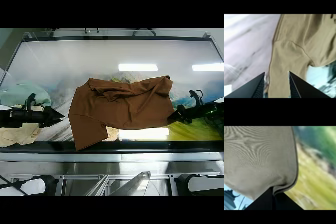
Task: Fold the shirts.
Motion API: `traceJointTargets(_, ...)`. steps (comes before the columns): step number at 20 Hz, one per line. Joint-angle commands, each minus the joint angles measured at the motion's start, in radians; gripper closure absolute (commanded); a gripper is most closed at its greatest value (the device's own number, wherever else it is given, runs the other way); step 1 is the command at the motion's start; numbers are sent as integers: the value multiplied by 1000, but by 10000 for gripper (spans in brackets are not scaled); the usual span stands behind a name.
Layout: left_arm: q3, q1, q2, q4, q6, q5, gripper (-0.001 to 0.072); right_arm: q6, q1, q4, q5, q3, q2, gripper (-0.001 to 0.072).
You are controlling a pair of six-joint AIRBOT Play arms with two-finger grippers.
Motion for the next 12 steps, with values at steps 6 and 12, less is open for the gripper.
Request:
traceJointTargets(6, 226, -220, -269, 154, -94, -42, 406, -5, 3, 23, 60, 2, 13, 695)
traceJointTargets(12, 348, -227, -245, 154, -93, -130, 691, -14, -1, 23, 142, 3, 126, 695)
